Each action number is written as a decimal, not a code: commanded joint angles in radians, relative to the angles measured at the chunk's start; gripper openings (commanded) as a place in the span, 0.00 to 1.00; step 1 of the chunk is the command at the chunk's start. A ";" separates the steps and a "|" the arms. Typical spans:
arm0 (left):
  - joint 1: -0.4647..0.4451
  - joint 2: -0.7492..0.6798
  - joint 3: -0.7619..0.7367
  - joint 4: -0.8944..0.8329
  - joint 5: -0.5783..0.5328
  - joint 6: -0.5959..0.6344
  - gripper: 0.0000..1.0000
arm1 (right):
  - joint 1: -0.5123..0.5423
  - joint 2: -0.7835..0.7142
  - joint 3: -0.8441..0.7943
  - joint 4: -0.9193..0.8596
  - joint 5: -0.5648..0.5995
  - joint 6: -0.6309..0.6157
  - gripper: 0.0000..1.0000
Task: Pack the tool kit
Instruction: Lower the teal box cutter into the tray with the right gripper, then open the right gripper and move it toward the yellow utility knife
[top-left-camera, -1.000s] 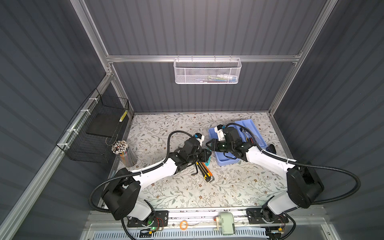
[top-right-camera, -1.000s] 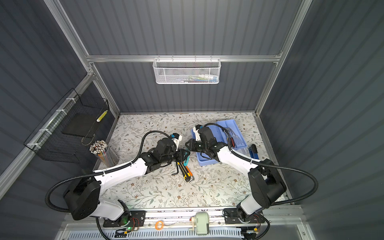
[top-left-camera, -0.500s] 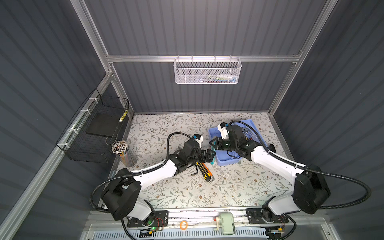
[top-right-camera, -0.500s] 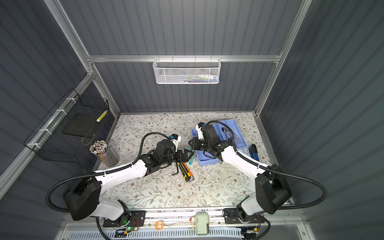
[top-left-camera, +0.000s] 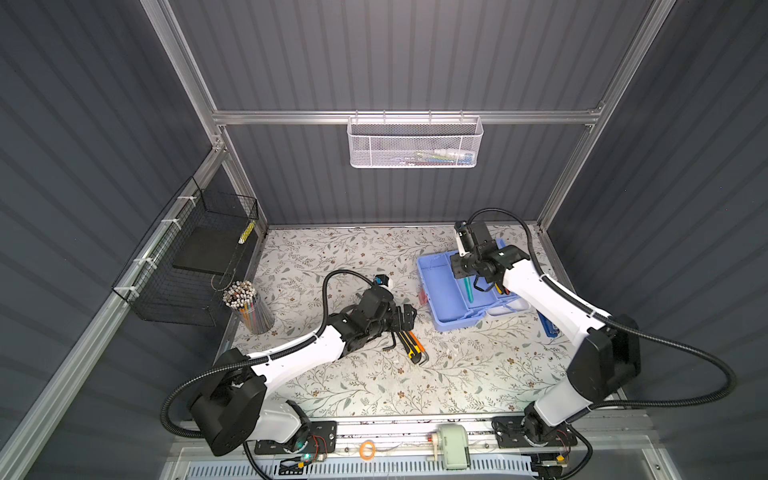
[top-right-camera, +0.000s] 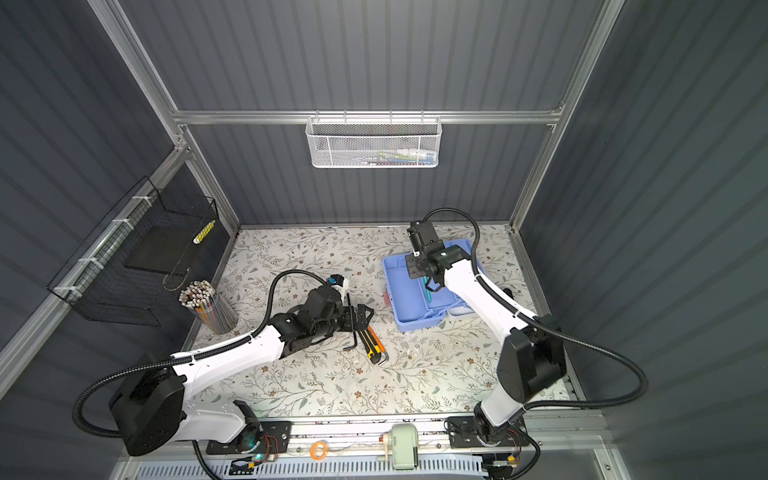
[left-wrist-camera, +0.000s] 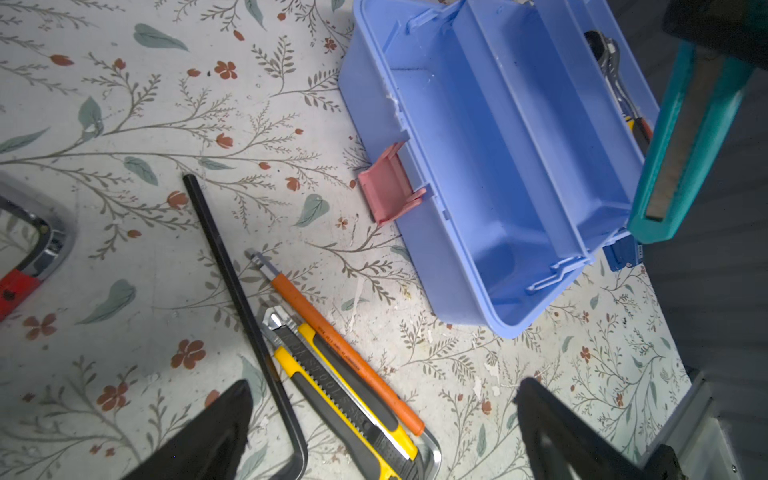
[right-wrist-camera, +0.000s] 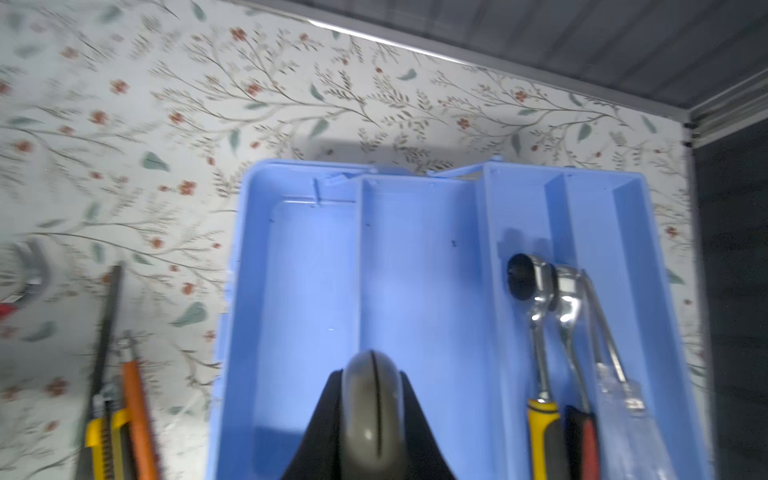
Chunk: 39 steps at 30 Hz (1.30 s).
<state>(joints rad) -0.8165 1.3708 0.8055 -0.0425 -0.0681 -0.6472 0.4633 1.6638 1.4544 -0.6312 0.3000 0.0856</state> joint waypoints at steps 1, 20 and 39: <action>0.004 -0.018 -0.008 -0.030 -0.022 0.011 1.00 | -0.003 0.090 0.086 -0.116 0.193 -0.114 0.08; 0.004 -0.029 -0.026 -0.060 -0.068 0.006 1.00 | 0.004 0.316 0.195 -0.096 0.388 -0.167 0.18; 0.004 -0.027 -0.032 -0.074 -0.079 0.004 1.00 | 0.008 0.337 0.180 -0.100 0.376 -0.113 0.37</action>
<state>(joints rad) -0.8165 1.3647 0.7895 -0.0910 -0.1322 -0.6472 0.4652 1.9945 1.6344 -0.7181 0.6727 -0.0509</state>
